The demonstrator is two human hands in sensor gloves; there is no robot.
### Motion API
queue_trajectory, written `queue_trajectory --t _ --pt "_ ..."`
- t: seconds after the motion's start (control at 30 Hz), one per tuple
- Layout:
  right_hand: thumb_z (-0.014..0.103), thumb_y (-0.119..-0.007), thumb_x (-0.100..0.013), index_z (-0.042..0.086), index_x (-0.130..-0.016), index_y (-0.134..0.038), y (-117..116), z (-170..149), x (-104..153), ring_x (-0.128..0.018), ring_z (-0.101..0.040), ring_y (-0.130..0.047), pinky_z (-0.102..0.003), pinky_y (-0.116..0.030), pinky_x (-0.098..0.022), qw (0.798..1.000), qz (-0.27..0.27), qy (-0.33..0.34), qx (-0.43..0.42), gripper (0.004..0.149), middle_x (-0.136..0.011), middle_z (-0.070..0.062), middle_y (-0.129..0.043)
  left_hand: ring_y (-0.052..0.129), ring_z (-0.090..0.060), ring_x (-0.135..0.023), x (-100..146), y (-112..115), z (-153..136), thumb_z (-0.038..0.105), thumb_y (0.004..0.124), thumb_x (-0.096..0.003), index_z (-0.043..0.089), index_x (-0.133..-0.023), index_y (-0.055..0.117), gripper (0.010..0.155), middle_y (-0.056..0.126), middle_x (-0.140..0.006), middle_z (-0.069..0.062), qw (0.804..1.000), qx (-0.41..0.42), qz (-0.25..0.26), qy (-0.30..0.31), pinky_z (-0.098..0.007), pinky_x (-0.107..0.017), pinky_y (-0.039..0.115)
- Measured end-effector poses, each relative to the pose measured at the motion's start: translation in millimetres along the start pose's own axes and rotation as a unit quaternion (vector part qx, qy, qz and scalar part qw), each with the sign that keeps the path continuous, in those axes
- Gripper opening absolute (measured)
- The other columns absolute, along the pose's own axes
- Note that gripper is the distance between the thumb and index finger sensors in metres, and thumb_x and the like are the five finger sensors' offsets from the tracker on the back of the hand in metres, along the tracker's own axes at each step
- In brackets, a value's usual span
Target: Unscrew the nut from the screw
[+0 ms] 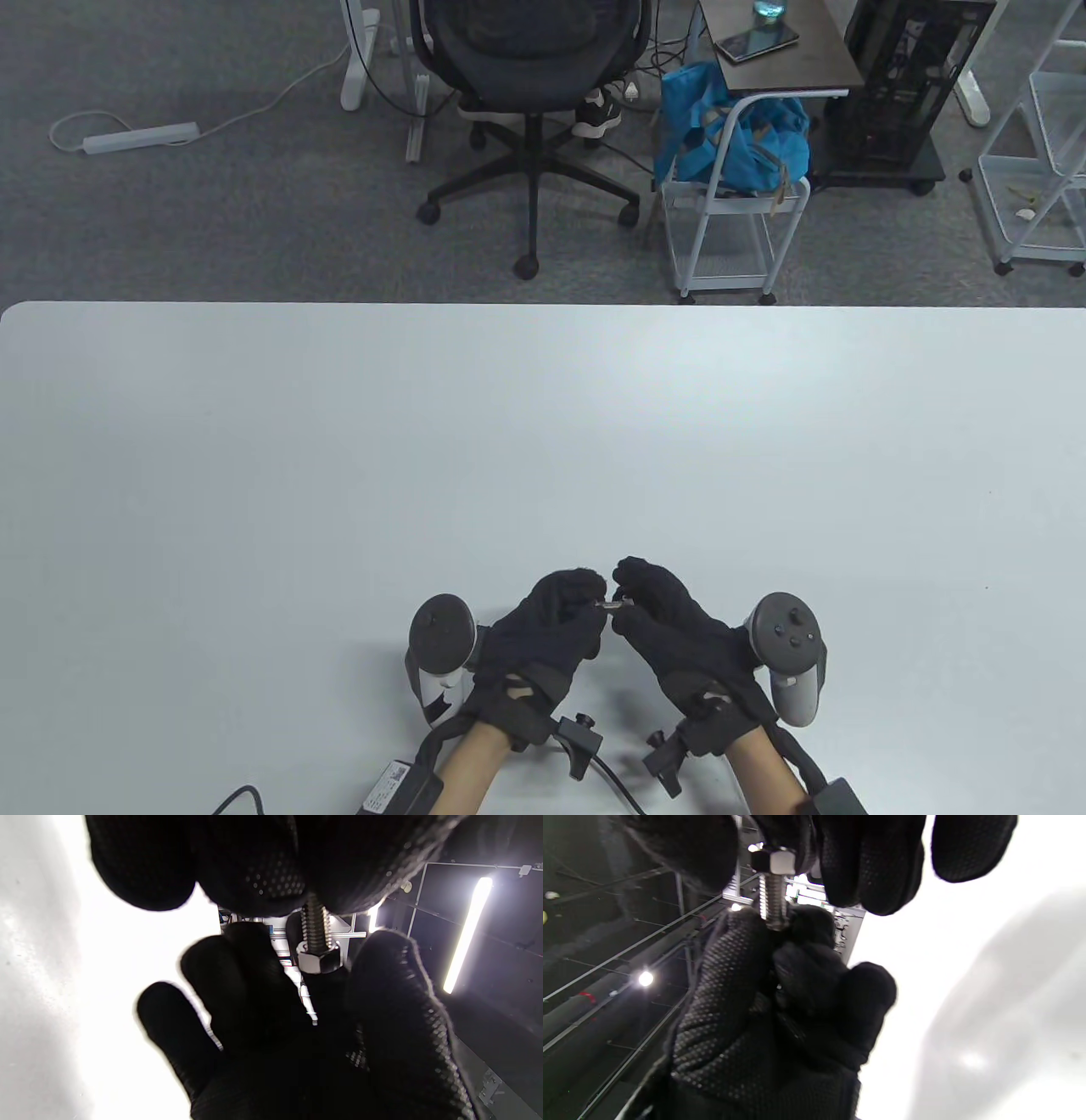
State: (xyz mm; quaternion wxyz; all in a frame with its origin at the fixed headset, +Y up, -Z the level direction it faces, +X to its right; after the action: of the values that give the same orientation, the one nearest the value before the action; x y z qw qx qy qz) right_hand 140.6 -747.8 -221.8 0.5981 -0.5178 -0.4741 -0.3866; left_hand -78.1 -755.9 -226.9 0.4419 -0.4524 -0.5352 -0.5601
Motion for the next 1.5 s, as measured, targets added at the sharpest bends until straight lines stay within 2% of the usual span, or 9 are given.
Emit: queue_trajectory --t 0.1,0.23,0.43,0.67,0.9,1.03,1.17,1.27,1.5 --pt "0.059 -0.063 -0.057 -0.001 -0.099 -0.069 2.5 -8.3 1.2 -0.056 -0.045 -0.094 -0.066 -0.074 -0.048 0.999 -0.028 -0.031 0.007 0.074 -0.076 -0.022 -0.092 0.099 -0.014 -0.045 -0.3 1.3 1.6 0.035 0.091 -0.0458 0.03 -0.091 0.081 0.047 0.09 -0.084 -0.014 1.0 -0.004 -0.006 0.006 -0.049 -0.047 0.087" --pt "0.049 -0.067 -0.057 0.001 -0.088 -0.078 1.0 -4.2 0.8 -0.04 -0.034 -0.098 -0.06 -0.08 -0.044 0.999 -0.03 -0.022 0.01 0.059 -0.057 -0.01 -0.097 0.099 -0.014 -0.045 -0.1 2.0 2.1 0.035 0.091 -0.046 0.03 -0.091 0.081 0.047 0.09 -0.085 -0.014 1.0 -0.011 -0.006 0.009 -0.049 -0.047 0.087" --pt "0.038 -0.075 -0.055 0.005 -0.098 -0.069 1.1 6.0 0.4 -0.053 -0.033 -0.095 -0.06 -0.078 -0.052 0.999 -0.033 0.022 0.015 0.054 -0.069 -0.012 -0.092 0.099 -0.014 -0.044 -0.3 1.1 0.2 0.036 0.089 -0.0471 0.027 -0.094 0.08 0.048 0.09 -0.084 -0.014 1.0 -0.003 -0.006 0.003 -0.049 -0.047 0.087" --pt "0.039 -0.076 -0.054 0.01 -0.097 -0.074 3.7 10.7 1.9 -0.053 -0.032 -0.096 -0.059 -0.079 -0.052 0.997 -0.059 0.047 0.035 0.051 -0.068 -0.01 -0.093 0.099 -0.013 -0.042 -0.1 0.7 -0.4 0.039 0.088 -0.0473 0.025 -0.093 0.08 0.049 0.091 -0.082 -0.013 1.0 0.004 -0.006 0.0 -0.048 -0.045 0.088" --pt "0.032 -0.078 -0.055 0.022 -0.099 -0.073 2.4 11.8 1.1 -0.071 -0.04 -0.087 -0.063 -0.072 -0.058 0.998 -0.034 0.051 0.02 0.046 -0.088 -0.015 -0.081 0.099 -0.013 -0.04 0.5 -0.4 -1.8 0.041 0.088 -0.0472 0.024 -0.093 0.081 0.049 0.093 -0.08 -0.013 1.0 0.006 -0.002 -0.009 -0.048 -0.044 0.088" --pt "0.04 -0.078 -0.055 0.02 -0.112 -0.055 0.8 6.6 0.0 -0.08 -0.045 -0.08 -0.067 -0.066 -0.06 1.0 -0.004 0.027 0.005 0.065 -0.102 -0.022 -0.068 0.099 -0.013 -0.042 0.4 -1.3 -1.7 0.039 0.088 -0.0473 0.025 -0.093 0.08 0.048 0.091 -0.082 -0.013 1.0 0.01 0.0 -0.008 -0.049 -0.045 0.087" --pt "0.057 -0.064 -0.057 0.0 -0.102 -0.068 3.6 -8.1 1.8 -0.061 -0.048 -0.091 -0.067 -0.072 -0.05 0.999 -0.032 -0.03 -0.002 0.072 -0.082 -0.025 -0.087 0.099 -0.015 -0.047 0.0 1.4 1.3 0.035 0.089 -0.0468 0.029 -0.092 0.081 0.047 0.089 -0.086 -0.014 1.0 -0.003 -0.011 0.007 -0.05 -0.048 0.086" --pt "0.052 -0.063 -0.058 0.0 -0.086 -0.082 1.8 -9.3 0.3 -0.042 -0.037 -0.099 -0.062 -0.079 -0.044 0.999 -0.013 -0.038 0.007 0.062 -0.059 -0.014 -0.099 0.099 -0.015 -0.047 0.1 2.6 2.9 0.034 0.09 -0.0465 0.03 -0.092 0.081 0.046 0.088 -0.087 -0.014 1.0 -0.011 -0.014 0.012 -0.05 -0.049 0.086" --pt "0.04 -0.074 -0.056 0.003 -0.096 -0.07 1.4 3.9 0.0 -0.051 -0.032 -0.096 -0.059 -0.078 -0.051 1.0 -0.027 0.011 0.004 0.055 -0.067 -0.011 -0.092 0.099 -0.014 -0.044 0.0 1.1 1.2 0.038 0.088 -0.0472 0.027 -0.093 0.08 0.048 0.09 -0.083 -0.014 1.0 -0.005 -0.01 0.003 -0.05 -0.046 0.087"
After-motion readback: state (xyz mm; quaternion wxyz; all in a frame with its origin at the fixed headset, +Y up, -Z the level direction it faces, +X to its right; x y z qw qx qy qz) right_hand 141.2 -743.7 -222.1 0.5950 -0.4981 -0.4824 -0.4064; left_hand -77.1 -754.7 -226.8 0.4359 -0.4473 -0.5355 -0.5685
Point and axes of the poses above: the tracker on the back of each hand, its own z axis roughly to the thumb side, its own x axis roughly from the fingertips to the wrist, y = z × x, the point moved 3 cm from there along -x, roughly from the wrist to the fingertips
